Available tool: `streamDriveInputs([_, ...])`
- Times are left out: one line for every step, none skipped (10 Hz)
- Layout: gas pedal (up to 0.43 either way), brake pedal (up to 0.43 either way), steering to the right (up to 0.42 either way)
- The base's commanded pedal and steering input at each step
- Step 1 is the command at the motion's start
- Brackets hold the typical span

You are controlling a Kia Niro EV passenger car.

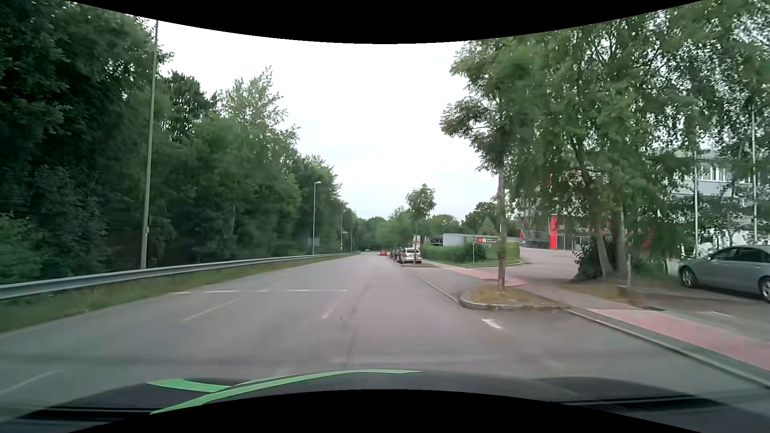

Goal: Follow the waypoints while adhering to traffic rules and regulations

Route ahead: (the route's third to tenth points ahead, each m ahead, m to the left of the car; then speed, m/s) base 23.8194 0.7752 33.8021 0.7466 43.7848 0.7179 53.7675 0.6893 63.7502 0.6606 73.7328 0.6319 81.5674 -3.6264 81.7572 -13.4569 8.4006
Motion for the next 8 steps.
streamDriveInputs([0.000, 0.000, -0.002])
streamDriveInputs([0.000, 0.000, -0.001])
streamDriveInputs([0.000, 0.000, -0.001])
streamDriveInputs([0.000, 0.000, -0.002])
streamDriveInputs([0.000, 0.000, 0.000])
streamDriveInputs([0.000, 0.000, 0.000])
streamDriveInputs([0.000, 0.000, 0.000])
streamDriveInputs([0.000, 0.000, 0.002])
